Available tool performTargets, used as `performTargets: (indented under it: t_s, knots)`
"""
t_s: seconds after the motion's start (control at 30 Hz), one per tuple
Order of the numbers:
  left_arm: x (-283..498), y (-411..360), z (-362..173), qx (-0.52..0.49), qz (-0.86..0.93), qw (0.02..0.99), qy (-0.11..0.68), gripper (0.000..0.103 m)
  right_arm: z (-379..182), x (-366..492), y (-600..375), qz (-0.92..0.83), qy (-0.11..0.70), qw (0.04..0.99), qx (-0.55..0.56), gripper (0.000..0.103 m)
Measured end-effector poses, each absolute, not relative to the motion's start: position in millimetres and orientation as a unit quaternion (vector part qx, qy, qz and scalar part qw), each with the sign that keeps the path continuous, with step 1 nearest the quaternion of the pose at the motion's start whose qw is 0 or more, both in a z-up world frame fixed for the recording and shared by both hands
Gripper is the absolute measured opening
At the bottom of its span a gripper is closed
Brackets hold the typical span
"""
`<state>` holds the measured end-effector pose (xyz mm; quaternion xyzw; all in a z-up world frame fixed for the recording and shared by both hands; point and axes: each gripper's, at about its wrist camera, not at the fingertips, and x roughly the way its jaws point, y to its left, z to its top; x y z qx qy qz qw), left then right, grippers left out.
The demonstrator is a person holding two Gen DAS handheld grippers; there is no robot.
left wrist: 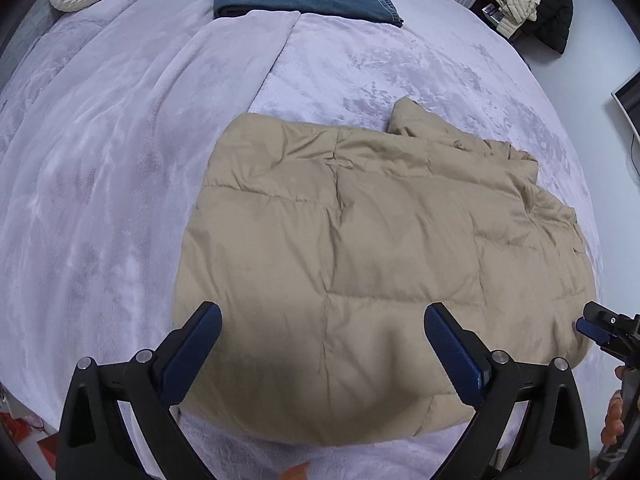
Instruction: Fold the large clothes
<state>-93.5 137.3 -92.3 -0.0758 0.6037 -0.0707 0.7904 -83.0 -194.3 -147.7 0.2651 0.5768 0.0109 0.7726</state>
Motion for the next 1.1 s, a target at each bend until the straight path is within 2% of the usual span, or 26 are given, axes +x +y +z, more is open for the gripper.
performTargets:
  t_s: [0.1, 0.2, 0.57, 1.1]
  knots:
    - [-111.6, 131.9, -87.1, -0.078, -0.067, 0.791, 0.604, 0.101, -144.1, -97.5, -196.6, 0.008, 0.576, 0.776, 0.258, 0.084]
    - [-127.7, 126.9, -83.5, -0.076, -0.06, 0.792, 0.602, 0.101, -139.8, -107.3, -198.8, 0.015, 0.573, 0.781, 0.248, 0.103]
    - [-165.1, 125.3, -78.4, -0.072, -0.041, 0.787, 0.612, 0.101, -139.1, -135.3, -196.1, 0.046, 0.582, 0.775, 0.24, 0.103]
    - [-112.3, 198.4, -113.7, -0.075, -0.073, 0.761, 0.641, 0.101, -157.5, -101.3, -131.7, 0.035, 0.591, 0.758, 0.273, 0.103]
